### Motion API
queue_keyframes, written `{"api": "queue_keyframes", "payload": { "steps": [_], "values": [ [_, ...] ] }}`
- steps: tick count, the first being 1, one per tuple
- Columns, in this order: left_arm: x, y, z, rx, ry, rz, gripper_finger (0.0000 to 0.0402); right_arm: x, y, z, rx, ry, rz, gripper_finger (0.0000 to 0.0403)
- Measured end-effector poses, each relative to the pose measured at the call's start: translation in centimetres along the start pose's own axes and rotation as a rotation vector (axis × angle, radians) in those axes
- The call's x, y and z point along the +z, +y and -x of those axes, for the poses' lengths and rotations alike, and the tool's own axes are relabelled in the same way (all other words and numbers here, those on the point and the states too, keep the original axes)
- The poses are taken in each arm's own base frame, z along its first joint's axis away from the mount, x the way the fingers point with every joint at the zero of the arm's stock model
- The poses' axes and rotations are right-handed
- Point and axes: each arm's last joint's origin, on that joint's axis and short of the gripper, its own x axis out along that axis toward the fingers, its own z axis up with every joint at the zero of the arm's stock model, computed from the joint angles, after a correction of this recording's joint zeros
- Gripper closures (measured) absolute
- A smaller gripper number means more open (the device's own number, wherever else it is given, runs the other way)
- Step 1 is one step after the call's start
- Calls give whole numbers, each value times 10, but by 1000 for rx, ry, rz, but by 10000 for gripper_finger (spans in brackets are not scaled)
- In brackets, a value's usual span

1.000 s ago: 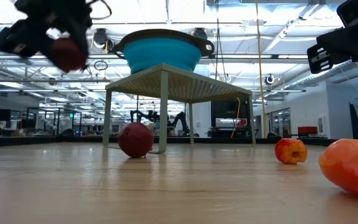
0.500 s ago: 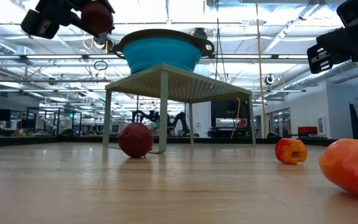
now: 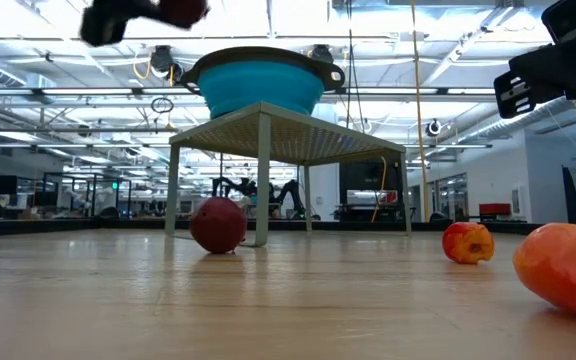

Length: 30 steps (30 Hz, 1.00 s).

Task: Pick & Place Fruit
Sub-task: Put the pomegranate into the collapsible colander on the shelf

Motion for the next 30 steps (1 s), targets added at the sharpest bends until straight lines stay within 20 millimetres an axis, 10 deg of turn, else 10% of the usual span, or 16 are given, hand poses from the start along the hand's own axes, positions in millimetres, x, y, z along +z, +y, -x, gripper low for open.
{"api": "queue_keyframes", "payload": {
  "steps": [30],
  "values": [
    [11,-28,11,16,-376,-865,220,0,0,0,0,0,0,403]
  ]
}}
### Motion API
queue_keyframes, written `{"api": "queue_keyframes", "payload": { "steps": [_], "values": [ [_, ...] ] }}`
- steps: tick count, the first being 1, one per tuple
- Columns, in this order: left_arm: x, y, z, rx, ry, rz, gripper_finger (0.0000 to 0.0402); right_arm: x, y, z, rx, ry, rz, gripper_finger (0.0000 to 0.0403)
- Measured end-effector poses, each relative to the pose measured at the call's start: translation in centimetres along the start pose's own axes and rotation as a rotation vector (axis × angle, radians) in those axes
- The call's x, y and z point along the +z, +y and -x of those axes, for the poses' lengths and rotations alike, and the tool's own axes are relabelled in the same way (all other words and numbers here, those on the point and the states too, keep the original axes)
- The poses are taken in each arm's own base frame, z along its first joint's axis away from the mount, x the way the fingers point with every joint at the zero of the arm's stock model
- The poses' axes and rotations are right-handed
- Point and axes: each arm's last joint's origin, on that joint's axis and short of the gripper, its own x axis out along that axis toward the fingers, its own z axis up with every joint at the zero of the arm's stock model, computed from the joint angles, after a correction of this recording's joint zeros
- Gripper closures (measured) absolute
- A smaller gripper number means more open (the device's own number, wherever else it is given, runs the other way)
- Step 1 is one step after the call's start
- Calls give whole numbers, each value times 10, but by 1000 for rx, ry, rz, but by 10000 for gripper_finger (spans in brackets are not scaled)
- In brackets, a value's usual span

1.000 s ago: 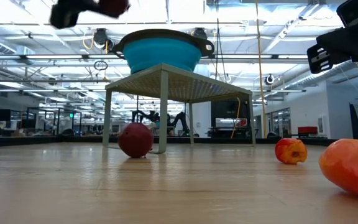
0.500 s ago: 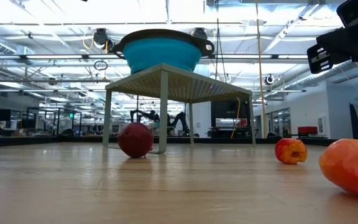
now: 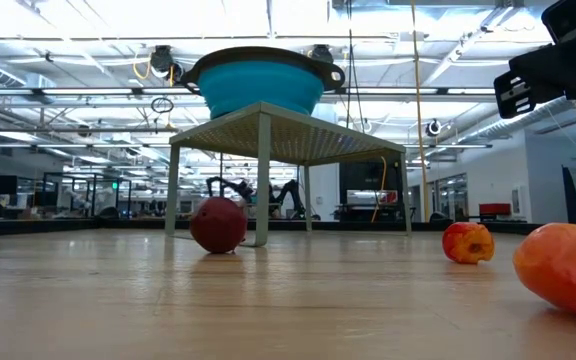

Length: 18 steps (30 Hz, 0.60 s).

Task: Pick & Place Fruit
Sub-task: Put the pomegranate into the collapsible colander on the shelf

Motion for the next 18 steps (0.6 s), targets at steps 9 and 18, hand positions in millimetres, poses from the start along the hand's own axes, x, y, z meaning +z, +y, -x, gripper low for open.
{"api": "queue_keyframes", "payload": {
  "steps": [9,18],
  "values": [
    [0,0,0,0,0,3,220,0,0,0,0,0,0,403],
    [1,9,-7,47,-2,190,220,0,0,0,0,0,0,403]
  ]
}}
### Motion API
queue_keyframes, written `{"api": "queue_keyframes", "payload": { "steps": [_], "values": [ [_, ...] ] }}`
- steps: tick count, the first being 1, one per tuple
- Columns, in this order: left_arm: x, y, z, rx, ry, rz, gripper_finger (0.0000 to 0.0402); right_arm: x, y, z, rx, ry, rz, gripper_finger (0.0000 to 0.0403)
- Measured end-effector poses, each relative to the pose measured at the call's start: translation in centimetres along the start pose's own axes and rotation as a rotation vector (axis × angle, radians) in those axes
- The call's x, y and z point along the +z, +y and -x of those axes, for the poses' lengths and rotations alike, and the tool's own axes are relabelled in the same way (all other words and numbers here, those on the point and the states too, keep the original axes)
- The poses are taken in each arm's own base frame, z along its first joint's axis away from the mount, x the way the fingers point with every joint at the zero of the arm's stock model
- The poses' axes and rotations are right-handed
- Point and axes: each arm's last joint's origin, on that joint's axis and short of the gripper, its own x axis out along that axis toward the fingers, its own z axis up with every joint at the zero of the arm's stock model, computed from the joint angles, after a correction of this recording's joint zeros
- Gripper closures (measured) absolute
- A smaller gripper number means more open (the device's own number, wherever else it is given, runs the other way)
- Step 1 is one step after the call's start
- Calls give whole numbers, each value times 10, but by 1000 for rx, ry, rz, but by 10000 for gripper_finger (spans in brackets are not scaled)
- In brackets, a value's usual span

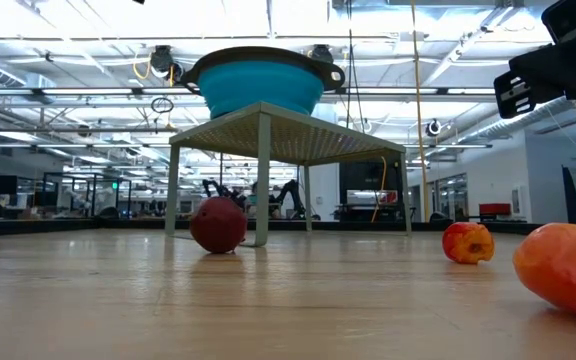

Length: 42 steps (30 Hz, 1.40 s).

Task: Pick & Place Fruit
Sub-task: Put the pomegranate into the collapsible colander on the shelf

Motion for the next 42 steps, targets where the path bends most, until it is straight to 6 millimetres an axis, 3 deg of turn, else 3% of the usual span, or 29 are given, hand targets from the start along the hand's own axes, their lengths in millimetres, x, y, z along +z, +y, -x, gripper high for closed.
{"api": "queue_keyframes", "payload": {
  "steps": [15,26,42],
  "values": [
    [11,26,-20,46,8,182,220,0,0,0,0,-1,-3,403],
    [52,34,-28,110,129,128,220,0,0,0,0,0,-3,403],
    [72,37,-61,148,358,105,220,0,0,0,0,0,-3,403]
  ]
}}
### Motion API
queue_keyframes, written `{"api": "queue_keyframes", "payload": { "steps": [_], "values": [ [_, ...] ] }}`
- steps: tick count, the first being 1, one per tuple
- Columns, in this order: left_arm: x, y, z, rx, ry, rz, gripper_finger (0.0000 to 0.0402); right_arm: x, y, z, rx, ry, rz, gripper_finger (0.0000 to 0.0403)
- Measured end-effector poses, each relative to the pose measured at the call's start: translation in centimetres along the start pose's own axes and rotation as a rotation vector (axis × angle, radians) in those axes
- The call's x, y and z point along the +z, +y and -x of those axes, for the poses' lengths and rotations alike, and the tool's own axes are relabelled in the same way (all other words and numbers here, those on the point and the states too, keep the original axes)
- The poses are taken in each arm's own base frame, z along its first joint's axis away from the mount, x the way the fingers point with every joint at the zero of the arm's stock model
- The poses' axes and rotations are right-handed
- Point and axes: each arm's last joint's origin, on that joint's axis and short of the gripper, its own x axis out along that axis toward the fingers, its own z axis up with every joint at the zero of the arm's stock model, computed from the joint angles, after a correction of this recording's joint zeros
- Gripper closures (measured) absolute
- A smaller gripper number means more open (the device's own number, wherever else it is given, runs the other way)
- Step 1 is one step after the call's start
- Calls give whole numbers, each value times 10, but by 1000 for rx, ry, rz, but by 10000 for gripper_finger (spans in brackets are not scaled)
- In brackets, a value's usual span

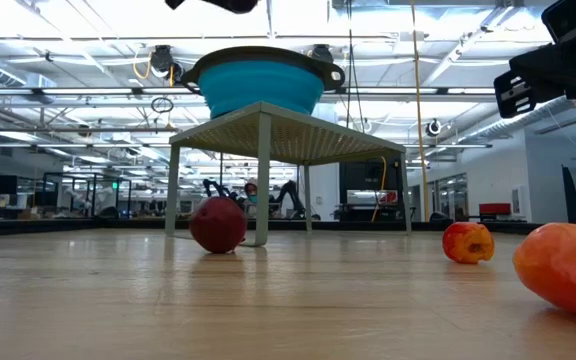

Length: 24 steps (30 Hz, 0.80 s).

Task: Pick & Place Fruit
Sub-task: Put the pomegranate into the collapsible colander on the shelf

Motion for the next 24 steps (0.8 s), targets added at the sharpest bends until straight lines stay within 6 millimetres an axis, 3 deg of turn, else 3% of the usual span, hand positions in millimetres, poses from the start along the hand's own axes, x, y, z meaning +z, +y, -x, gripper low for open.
{"api": "queue_keyframes", "payload": {
  "steps": [12,24],
  "values": [
    [4,7,-23,66,85,-33,220,0,0,0,0,0,0,403],
    [-8,22,-52,132,260,-118,220,0,0,0,0,0,0,403]
  ]
}}
